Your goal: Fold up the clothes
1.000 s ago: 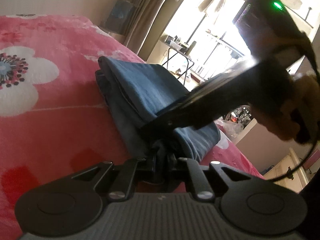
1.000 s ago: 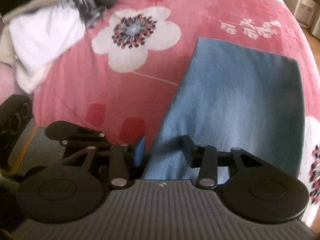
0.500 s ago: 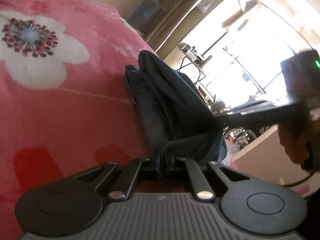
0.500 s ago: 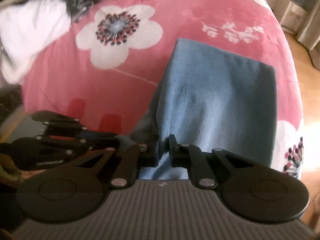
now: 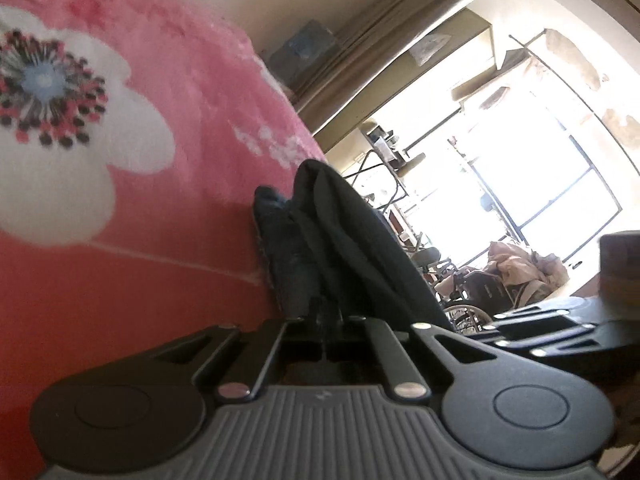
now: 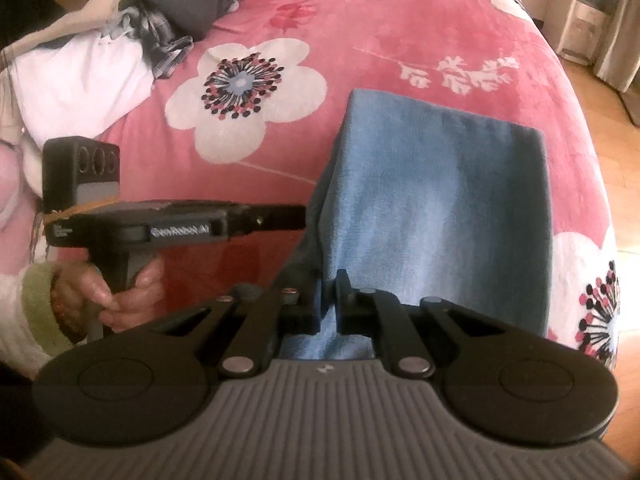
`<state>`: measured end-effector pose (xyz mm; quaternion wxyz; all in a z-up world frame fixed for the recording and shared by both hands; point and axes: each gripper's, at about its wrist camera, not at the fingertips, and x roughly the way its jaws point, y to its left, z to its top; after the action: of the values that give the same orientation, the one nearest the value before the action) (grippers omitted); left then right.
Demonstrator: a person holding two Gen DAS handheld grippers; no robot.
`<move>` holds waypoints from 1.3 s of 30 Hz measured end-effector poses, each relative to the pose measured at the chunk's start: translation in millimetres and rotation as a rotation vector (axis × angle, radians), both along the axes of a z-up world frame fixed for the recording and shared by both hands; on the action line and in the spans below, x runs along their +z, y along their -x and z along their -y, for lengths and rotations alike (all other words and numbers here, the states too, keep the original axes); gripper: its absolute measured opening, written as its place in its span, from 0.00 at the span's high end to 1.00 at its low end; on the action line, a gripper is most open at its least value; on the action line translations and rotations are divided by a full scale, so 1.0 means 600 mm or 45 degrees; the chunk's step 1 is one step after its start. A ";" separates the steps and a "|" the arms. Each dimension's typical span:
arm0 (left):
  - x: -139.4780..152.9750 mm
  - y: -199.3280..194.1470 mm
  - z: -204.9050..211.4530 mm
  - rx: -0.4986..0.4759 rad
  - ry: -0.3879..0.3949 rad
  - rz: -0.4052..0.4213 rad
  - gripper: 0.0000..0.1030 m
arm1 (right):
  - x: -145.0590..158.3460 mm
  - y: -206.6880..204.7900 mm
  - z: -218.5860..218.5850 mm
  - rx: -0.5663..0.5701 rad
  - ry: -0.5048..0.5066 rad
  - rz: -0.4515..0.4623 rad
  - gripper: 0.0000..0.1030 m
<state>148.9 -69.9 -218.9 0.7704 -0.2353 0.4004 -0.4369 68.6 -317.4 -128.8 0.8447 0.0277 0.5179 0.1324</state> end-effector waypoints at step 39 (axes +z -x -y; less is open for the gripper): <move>0.007 0.126 0.048 -0.006 -0.248 0.237 0.94 | 0.012 -0.003 0.031 -0.050 -0.193 0.016 0.95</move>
<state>73.2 -98.8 -214.5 0.8224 -0.1168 0.3681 -0.4178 70.1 -336.2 -121.9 0.8458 0.1007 0.5005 0.1548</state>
